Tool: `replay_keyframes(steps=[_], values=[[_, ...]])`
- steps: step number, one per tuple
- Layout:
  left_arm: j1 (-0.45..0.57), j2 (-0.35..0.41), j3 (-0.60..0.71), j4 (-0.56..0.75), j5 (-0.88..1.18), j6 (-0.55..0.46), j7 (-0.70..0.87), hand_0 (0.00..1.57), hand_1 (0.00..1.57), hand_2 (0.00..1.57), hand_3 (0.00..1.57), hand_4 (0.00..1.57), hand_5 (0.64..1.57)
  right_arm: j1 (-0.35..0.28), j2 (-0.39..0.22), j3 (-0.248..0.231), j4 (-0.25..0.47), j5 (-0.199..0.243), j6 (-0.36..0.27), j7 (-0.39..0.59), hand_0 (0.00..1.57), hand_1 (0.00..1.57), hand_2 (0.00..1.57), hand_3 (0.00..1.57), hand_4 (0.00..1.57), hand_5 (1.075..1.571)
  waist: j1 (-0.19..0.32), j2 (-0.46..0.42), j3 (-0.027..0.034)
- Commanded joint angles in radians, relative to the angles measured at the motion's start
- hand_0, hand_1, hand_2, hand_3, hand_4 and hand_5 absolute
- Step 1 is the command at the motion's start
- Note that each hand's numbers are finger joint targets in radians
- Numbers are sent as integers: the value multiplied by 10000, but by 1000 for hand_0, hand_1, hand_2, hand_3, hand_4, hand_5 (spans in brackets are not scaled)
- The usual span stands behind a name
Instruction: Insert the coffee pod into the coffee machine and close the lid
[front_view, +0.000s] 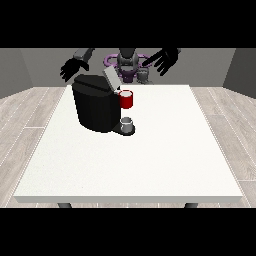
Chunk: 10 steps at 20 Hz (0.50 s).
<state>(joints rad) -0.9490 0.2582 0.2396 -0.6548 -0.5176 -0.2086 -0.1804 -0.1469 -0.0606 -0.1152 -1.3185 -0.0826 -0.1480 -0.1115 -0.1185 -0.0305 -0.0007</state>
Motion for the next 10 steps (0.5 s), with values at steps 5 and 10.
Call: replay_keyframes(steps=[5, 10], values=[[2416, -1597, 755, -281, 1537, -148, -890, 0, 0, 0, 0, 0, 1571, 386, -774, -47, -368, -9, 524, 710, 0, 0, 0, 0, 349, 1571, 1306, -1943, -1], [3059, -1608, 1330, -279, 2285, -314, -542, 0, 0, 0, 0, 215, 1571, 260, -841, 759, -1496, 126, 1119, 1295, 0, 0, 0, 0, 0, 1571, 1121, -2405, 1]])
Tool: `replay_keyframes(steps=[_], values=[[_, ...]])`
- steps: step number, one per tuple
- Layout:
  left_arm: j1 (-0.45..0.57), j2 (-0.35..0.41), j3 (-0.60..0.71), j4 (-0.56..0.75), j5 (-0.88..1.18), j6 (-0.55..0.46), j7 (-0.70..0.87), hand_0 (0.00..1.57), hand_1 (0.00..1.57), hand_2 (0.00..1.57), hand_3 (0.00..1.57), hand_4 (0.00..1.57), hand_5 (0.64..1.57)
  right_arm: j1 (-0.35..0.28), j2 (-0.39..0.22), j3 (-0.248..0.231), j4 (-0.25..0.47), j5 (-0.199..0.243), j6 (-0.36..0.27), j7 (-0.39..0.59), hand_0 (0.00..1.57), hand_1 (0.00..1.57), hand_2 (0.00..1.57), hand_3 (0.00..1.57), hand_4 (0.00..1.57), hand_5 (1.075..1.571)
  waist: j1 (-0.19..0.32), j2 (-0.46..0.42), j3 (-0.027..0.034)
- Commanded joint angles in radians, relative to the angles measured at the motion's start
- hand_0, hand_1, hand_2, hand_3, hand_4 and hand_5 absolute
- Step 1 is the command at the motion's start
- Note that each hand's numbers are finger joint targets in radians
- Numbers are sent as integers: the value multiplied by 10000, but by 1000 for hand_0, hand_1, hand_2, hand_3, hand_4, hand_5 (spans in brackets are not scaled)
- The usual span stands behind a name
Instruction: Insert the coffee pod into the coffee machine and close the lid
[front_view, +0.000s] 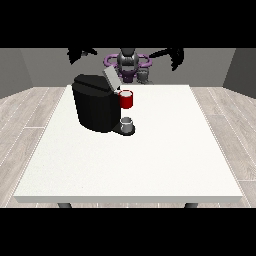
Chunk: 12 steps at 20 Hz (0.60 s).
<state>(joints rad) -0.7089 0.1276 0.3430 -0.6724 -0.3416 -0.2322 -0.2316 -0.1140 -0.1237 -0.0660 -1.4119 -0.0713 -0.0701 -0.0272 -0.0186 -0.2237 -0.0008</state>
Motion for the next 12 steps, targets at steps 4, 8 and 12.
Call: replay_keyframes(steps=[4, 8, 12], values=[[944, -658, 170, -613, 796, -46, 219, 0, 0, 0, 0, 0, 1571, -812, -689, -138, -743, -536, 870, 962, 0, 0, 0, 0, 0, 1571, 614, -273, 8], [1696, -730, 21, -1211, 1268, -964, -12, 0, 0, 0, 0, 0, 1571, -780, -441, 216, -327, 81, 528, 763, 0, 0, 0, 0, 0, 1571, 1534, -253, 9], [2084, -1251, -671, -1701, 1895, -748, 28, 0, 0, 0, 0, 27, 1571, -1430, -900, 39, 267, 334, 832, 366, 0, 0, 0, 0, 239, 1571, 1933, 150, 12]])
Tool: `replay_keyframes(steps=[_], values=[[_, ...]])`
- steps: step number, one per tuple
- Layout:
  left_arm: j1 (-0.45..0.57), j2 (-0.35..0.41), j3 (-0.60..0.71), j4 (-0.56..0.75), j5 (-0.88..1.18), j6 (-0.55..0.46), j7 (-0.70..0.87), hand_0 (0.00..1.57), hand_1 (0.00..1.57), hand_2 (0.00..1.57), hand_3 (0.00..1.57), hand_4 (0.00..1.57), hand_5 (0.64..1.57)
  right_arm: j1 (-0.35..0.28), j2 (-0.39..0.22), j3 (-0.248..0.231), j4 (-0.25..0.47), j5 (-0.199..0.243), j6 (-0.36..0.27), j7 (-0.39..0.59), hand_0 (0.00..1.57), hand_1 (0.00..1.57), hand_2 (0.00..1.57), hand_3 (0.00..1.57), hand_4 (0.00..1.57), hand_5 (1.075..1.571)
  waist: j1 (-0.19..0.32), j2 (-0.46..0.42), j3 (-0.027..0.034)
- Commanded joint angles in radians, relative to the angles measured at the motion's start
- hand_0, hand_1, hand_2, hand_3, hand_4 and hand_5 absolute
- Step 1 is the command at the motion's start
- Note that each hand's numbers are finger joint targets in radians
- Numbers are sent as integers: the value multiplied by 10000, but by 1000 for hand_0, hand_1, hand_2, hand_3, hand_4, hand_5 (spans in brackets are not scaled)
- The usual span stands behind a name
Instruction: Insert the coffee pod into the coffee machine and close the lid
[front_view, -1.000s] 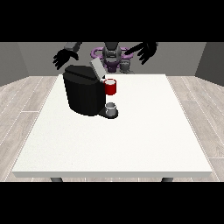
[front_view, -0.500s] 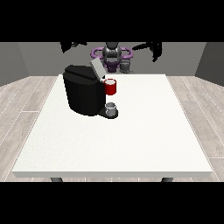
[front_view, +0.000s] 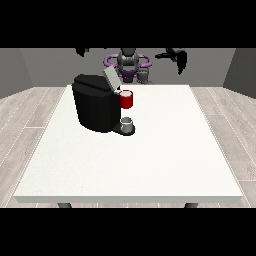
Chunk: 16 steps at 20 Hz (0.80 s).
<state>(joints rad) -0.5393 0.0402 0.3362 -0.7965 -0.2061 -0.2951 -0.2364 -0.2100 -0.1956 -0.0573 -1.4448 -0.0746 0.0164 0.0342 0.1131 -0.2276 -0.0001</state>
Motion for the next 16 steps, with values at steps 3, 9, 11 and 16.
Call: replay_keyframes(steps=[3, 9, 11, 16], values=[[831, -151, -284, -1377, 547, -158, 684, 0, 0, 0, 0, 0, 1571, -592, 166, 346, -36, 299, 83, 291, 0, 0, 0, 0, 161, 1571, 336, 207, 3], [1075, -389, -1042, -2747, 1169, 133, 939, 0, 0, 0, 0, 0, 1571, -1540, 344, -56, 962, 157, 56, 10, 0, 0, 0, 0, 0, 1571, 603, 1148, 4], [1484, -378, -880, -3318, 1320, 62, 1091, 0, 0, 0, 0, 0, 1571, -1570, 255, -94, 1137, 143, 319, -264, 0, 0, 0, 0, 0, 1571, 419, 1360, 3], [2215, -357, -1227, -4377, 1745, 490, 1573, 0, 0, 0, 0, 0, 1571, -2026, -34, -582, 1830, -226, 678, -117, 0, 0, 0, 0, 0, 1571, 337, 1579, 3]])
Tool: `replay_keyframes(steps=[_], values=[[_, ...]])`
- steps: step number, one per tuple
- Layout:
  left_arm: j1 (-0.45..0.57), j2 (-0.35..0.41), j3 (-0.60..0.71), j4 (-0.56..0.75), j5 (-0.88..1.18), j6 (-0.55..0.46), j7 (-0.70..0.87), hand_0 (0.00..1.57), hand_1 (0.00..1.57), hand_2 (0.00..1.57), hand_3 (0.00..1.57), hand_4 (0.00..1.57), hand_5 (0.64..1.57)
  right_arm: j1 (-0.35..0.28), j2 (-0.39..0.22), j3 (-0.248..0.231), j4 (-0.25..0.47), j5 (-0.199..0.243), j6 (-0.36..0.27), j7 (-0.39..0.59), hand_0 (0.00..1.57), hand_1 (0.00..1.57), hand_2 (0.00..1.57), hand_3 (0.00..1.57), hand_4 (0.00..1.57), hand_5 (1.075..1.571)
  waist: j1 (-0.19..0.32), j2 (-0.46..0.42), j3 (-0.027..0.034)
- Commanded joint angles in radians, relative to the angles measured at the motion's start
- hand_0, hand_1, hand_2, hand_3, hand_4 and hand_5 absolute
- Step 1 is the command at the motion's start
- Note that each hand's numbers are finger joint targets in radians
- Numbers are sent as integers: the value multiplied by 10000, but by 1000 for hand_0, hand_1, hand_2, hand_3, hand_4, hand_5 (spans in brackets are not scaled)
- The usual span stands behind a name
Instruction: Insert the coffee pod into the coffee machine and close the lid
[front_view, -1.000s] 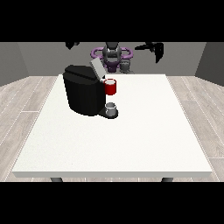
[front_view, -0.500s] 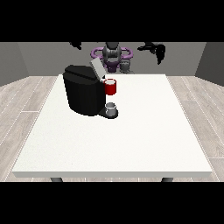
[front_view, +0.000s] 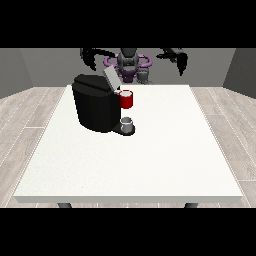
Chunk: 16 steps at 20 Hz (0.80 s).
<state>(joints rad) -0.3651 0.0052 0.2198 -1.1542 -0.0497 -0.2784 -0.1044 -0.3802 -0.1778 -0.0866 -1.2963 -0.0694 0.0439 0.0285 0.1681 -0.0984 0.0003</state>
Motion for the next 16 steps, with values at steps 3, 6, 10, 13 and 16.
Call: replay_keyframes(steps=[3, 6, 10, 13, 16], values=[[202, 243, -242, -1324, 233, 344, 298, 0, 0, 0, 0, 0, 1571, -732, -172, -376, 1107, 28, 235, -979, 0, 0, 0, 0, 0, 1571, 5, 1026, 0], [819, 236, -424, -1398, 159, 398, -89, 0, 0, 0, 0, 0, 1571, -1173, 317, -58, 1179, 271, -217, -659, 0, 0, 0, 0, 0, 1571, -216, 1181, -3], [1060, 451, -384, -2201, 662, 356, 828, 0, 0, 0, 0, 0, 1571, -1294, 16, -142, 1866, 368, 218, -943, 0, 0, 0, 0, 0, 1571, -270, 1073, -1], [1330, 759, -360, -2128, 611, 374, 345, 0, 0, 0, 0, 0, 1571, -1521, 300, 209, 1592, 541, 199, -522, 0, 0, 0, 0, 0, 1571, -598, 969, -3], [1094, 729, -327, -2402, 870, 398, 589, 0, 0, 0, 0, 0, 1571, -2017, 452, 275, 1972, 840, -105, -809, 0, 0, 0, 0, 0, 1571, -348, 1279, -3]])
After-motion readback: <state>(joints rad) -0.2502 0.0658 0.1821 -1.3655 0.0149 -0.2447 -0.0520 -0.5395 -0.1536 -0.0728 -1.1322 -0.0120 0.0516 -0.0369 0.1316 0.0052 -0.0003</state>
